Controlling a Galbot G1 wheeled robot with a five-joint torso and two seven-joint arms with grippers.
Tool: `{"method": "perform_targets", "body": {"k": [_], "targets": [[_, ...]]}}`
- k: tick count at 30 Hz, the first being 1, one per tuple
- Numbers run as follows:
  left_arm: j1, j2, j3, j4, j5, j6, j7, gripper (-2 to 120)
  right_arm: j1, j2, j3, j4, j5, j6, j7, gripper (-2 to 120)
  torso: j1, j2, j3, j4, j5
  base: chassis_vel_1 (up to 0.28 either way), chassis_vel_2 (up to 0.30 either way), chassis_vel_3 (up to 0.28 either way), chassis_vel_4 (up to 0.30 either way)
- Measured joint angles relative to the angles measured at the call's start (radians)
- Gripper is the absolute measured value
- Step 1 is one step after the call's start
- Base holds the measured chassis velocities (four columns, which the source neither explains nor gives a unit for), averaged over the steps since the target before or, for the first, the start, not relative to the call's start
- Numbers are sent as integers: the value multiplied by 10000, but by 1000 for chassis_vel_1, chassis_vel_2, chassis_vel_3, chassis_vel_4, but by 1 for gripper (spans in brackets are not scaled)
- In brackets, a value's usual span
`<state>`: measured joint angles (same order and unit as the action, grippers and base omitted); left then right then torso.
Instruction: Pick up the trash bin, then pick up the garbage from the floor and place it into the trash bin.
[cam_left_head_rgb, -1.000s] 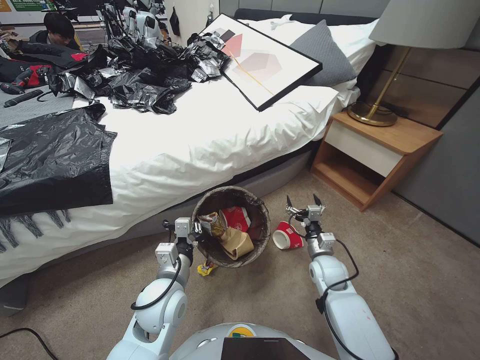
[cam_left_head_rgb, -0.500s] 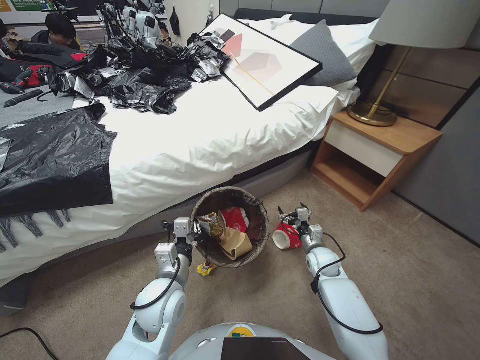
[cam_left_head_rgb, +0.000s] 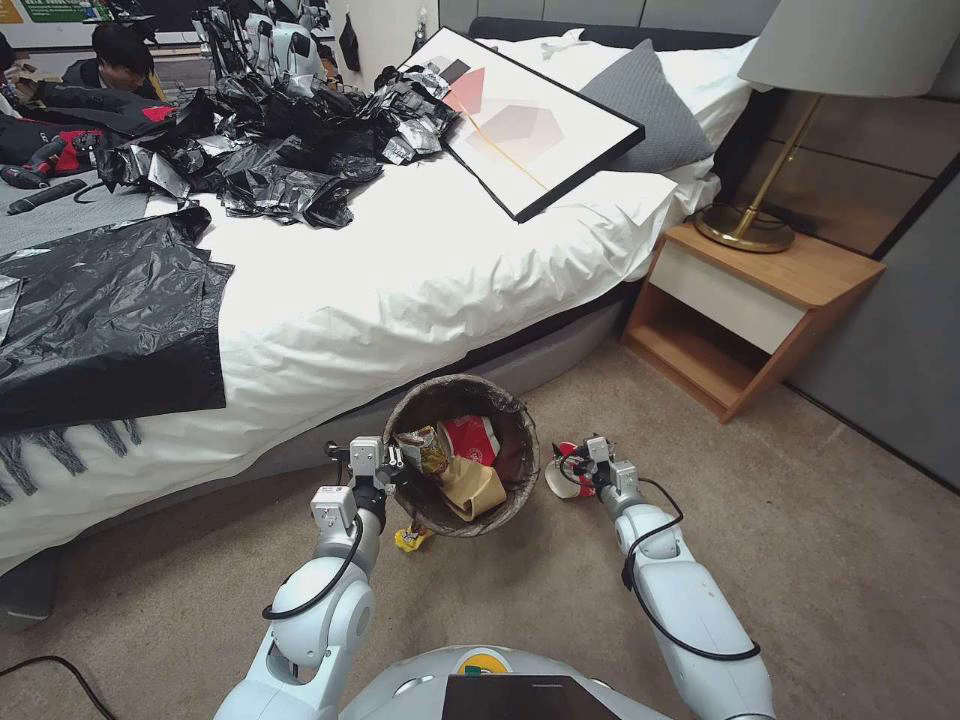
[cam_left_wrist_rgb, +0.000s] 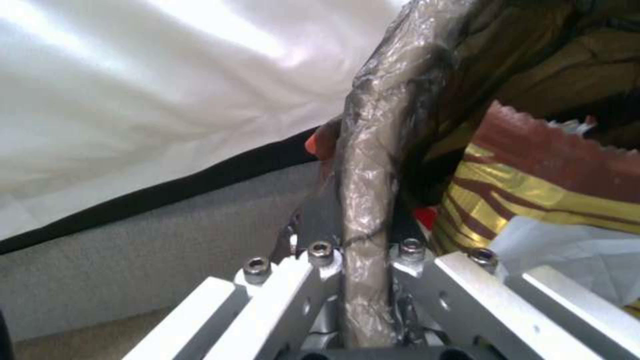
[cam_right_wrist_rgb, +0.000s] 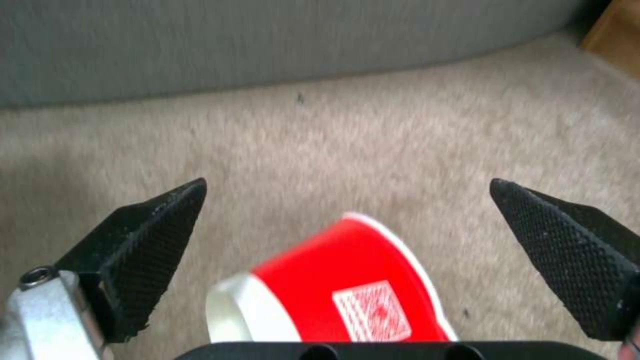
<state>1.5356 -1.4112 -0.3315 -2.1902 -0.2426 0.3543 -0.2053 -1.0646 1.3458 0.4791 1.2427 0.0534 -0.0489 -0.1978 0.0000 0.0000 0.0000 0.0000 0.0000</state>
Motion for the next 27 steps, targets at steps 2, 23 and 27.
{"method": "perform_targets", "body": {"k": [2,23,27], "targets": [[1,-3,2,0,2,0,0,0,39,0,0,-125,-84,-121,-67,100,0,0,0,1,0,0,0,0,0],[12,0,32,26,27,-3,-8,0,413,-78,-85,-1201,-509,-103,-165,100,0,1,0,2,0,0,0,0,0],[14,4,28,23,29,-3,-9,0,376,-60,-98,-1197,-645,-130,-231,100,0,1,0,3,-1,0,0,0,0]]}}
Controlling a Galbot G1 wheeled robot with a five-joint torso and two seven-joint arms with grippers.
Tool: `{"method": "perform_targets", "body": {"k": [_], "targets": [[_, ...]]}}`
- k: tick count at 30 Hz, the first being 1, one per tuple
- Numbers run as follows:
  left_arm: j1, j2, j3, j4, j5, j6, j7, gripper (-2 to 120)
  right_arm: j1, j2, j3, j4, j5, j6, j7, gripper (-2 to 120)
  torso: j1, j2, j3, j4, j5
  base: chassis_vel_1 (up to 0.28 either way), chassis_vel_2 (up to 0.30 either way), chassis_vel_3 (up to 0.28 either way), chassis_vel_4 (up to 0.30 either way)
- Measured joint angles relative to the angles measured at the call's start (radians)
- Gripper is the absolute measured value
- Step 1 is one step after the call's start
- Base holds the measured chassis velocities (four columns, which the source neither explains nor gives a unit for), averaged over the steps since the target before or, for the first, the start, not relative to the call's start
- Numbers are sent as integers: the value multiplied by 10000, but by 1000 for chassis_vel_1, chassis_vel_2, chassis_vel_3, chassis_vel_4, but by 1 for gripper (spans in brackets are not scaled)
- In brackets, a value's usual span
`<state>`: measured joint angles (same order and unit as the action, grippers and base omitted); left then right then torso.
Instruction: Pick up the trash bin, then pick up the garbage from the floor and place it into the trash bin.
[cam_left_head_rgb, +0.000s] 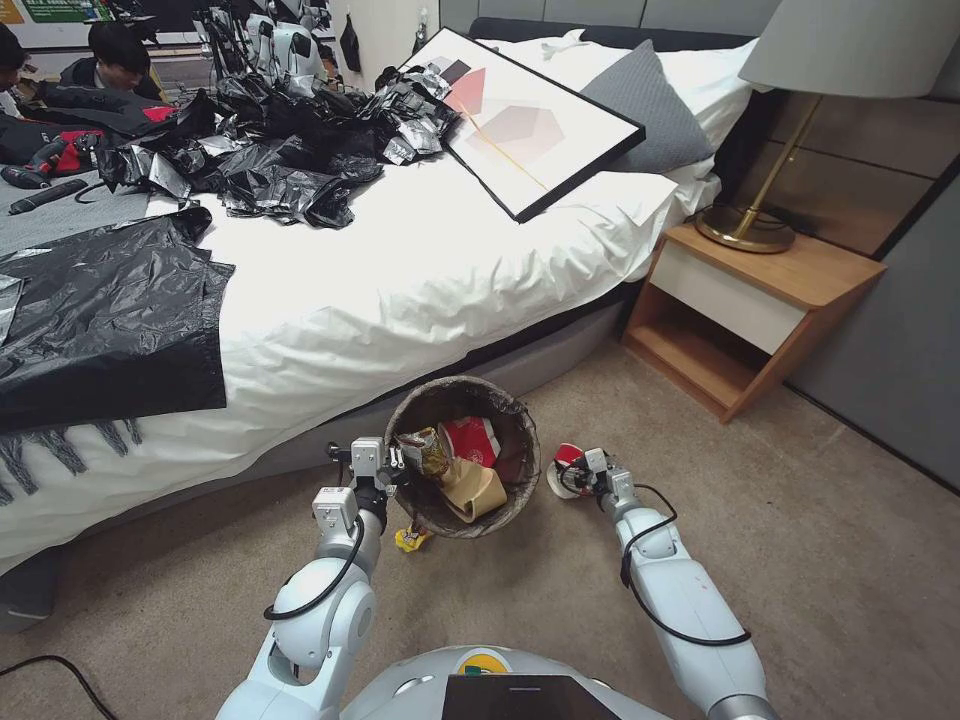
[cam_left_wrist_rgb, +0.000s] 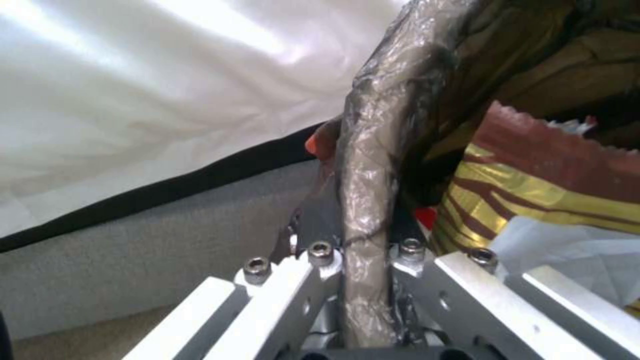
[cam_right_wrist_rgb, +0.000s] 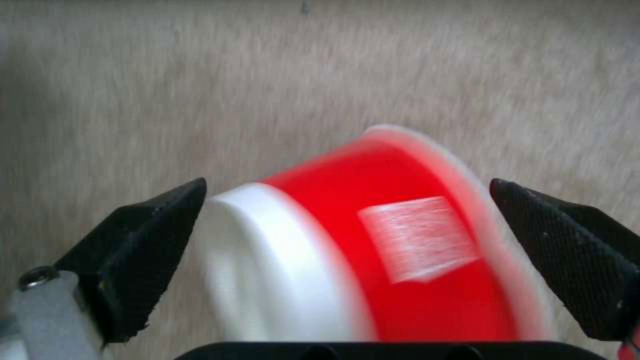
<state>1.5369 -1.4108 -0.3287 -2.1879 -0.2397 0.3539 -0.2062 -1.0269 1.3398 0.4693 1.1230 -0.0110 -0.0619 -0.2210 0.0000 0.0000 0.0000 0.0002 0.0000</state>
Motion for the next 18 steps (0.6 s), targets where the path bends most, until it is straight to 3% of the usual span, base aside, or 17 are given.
{"method": "perform_targets", "body": {"k": [18], "targets": [[-22,-11,15,-5,-1,0,3,0,-375,106,99,74,-587,410,-366,100,0,0,0,-3,1,0,0,0,0]]}}
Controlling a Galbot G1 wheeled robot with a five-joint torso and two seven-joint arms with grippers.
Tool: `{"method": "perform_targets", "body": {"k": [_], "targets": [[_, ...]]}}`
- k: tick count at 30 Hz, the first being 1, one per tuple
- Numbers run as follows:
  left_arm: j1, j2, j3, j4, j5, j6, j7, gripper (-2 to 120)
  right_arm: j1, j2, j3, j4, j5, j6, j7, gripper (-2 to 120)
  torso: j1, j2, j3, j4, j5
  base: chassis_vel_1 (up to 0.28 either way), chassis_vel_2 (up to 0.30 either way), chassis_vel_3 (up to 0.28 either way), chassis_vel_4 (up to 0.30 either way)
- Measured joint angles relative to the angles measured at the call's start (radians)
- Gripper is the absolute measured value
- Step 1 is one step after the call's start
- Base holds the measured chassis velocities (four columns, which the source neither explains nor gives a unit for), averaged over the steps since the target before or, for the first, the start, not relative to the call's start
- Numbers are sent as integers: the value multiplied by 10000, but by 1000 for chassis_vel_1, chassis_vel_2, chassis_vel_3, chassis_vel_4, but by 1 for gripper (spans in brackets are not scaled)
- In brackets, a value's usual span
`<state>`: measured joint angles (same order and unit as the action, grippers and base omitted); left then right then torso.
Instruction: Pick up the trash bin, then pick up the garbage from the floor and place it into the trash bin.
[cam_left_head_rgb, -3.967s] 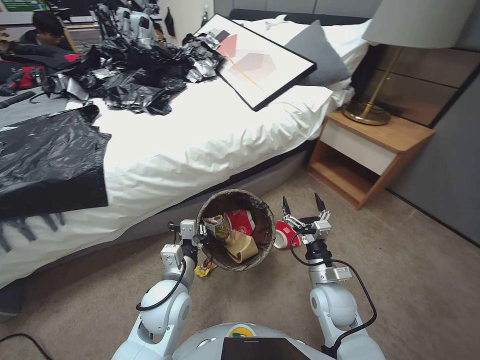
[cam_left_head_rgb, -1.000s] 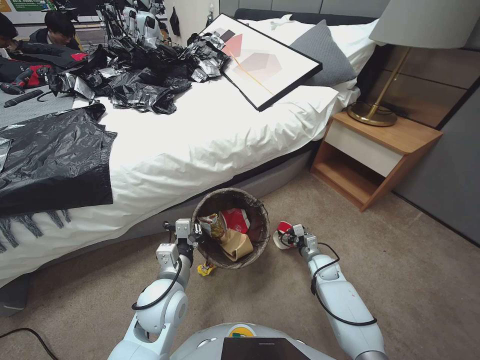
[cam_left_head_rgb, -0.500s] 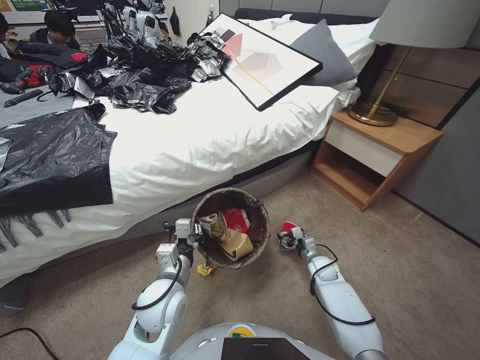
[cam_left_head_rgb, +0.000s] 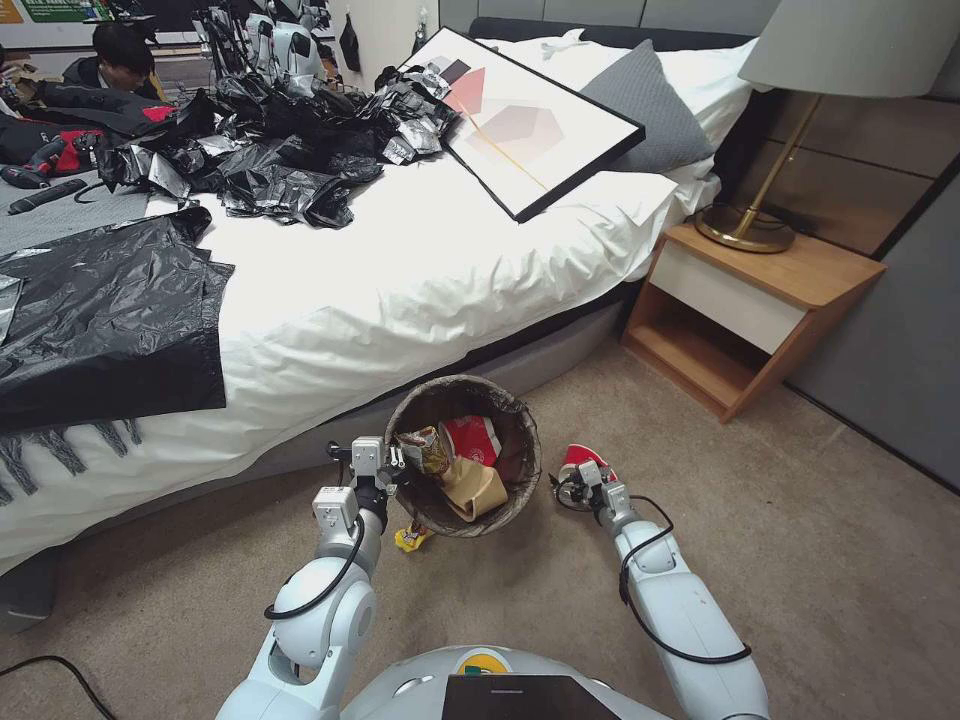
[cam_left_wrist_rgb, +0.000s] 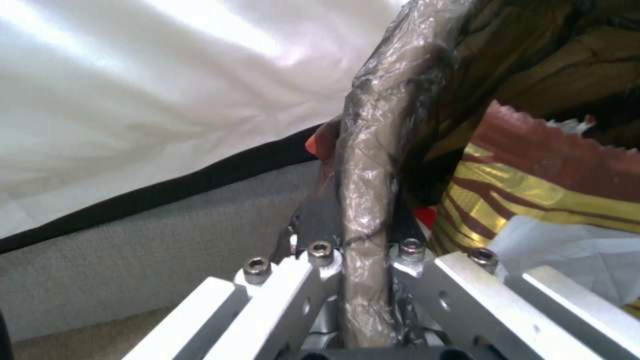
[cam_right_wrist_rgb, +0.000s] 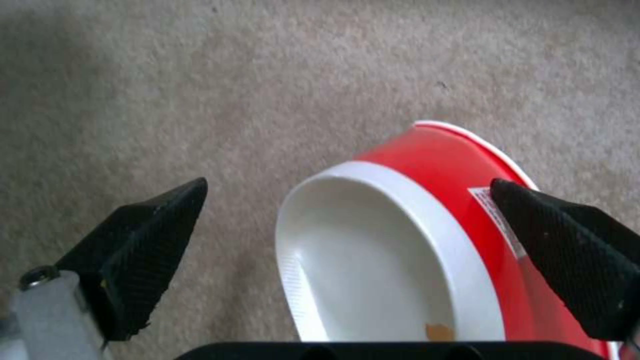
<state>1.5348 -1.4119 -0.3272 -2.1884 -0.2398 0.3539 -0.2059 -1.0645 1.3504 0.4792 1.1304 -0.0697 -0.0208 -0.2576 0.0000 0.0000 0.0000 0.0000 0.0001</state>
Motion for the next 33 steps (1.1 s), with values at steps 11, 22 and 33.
{"method": "perform_targets", "body": {"k": [11,22,33], "targets": [[-3,10,-22,0,-10,0,3,0,125,-26,104,-466,-64,200,141,99,0,0,0,0,-1,0,0,0,0],[-12,10,-26,0,-13,0,3,0,177,-21,146,-712,-49,484,216,68,0,0,0,0,0,0,0,0,0],[-13,14,-30,0,-13,0,3,0,188,-5,130,-707,18,570,281,30,0,0,-1,1,0,0,0,0,0]]}}
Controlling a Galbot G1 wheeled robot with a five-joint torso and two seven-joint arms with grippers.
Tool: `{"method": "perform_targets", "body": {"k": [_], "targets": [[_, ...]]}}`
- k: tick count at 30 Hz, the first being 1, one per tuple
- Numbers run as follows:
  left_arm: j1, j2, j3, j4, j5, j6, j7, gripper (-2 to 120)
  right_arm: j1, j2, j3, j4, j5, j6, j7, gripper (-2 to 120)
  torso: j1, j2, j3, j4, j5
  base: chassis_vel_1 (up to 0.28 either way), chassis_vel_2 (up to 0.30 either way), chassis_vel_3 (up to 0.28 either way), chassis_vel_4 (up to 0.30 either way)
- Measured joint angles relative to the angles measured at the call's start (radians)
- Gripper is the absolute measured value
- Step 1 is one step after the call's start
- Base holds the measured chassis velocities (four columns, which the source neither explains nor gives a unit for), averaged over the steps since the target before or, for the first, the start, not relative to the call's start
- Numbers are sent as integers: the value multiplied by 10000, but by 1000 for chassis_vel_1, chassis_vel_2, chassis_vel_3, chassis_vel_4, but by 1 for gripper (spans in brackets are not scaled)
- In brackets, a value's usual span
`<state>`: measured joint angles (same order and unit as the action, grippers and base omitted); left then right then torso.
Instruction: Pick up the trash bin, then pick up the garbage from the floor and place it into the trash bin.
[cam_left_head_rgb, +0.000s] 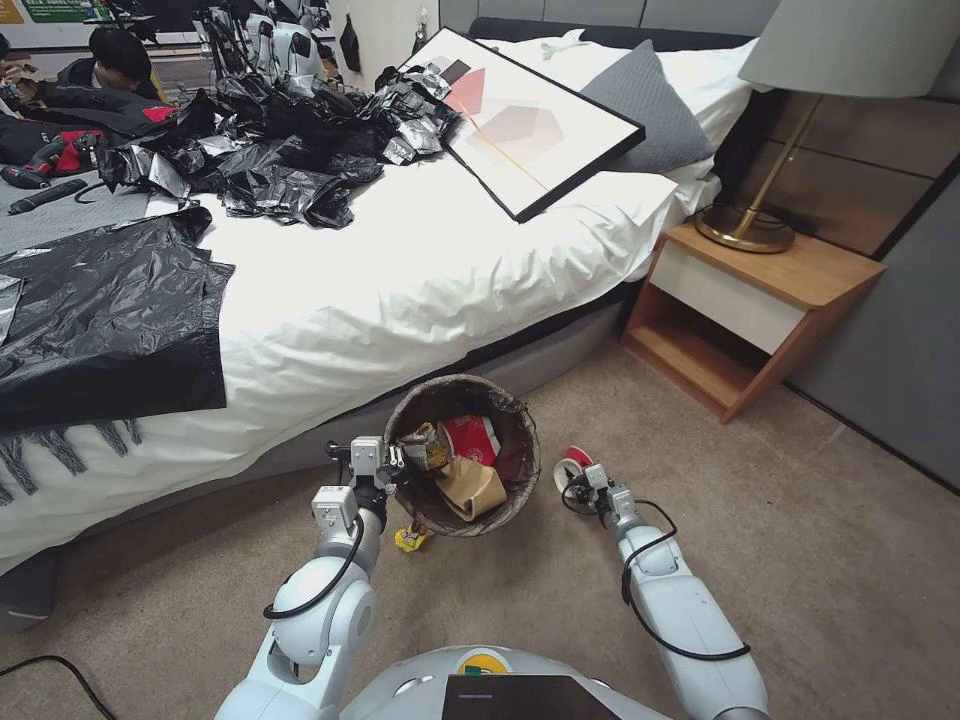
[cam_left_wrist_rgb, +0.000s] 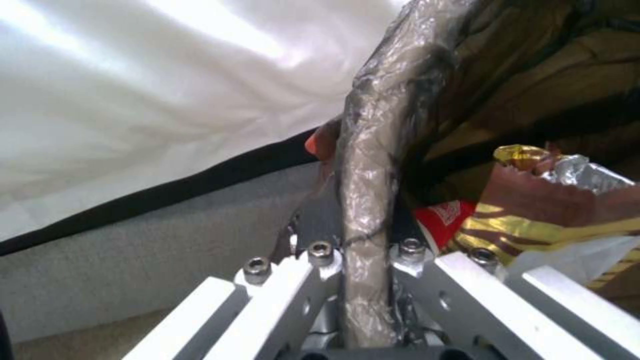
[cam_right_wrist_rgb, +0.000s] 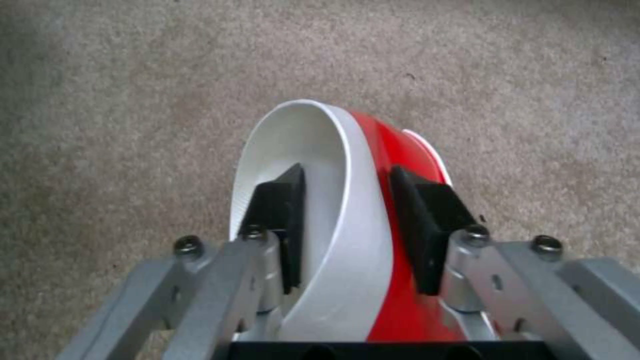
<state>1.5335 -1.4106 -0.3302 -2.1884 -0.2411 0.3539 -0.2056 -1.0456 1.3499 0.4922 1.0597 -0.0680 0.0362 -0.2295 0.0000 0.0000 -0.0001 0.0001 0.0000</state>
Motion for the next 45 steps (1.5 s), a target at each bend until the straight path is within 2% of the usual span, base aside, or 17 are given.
{"method": "perform_targets", "body": {"k": [13,21,32,45], "targets": [[-14,4,6,6,-1,0,2,0,-38,-17,19,19,54,72,144,0,0,0,1,-2,0,0,0,0,0],[-15,-2,10,37,-3,0,3,0,-151,-14,-10,360,225,209,291,0,0,0,1,0,1,0,0,0,0],[-28,-2,-4,89,-21,0,3,0,-482,52,27,1584,349,961,769,0,0,0,1,0,1,0,0,0,0],[-43,-15,7,235,-43,30,-10,0,-1569,75,94,4966,1214,1685,1402,0,0,0,1,-3,-1,0,0,0,0]]}}
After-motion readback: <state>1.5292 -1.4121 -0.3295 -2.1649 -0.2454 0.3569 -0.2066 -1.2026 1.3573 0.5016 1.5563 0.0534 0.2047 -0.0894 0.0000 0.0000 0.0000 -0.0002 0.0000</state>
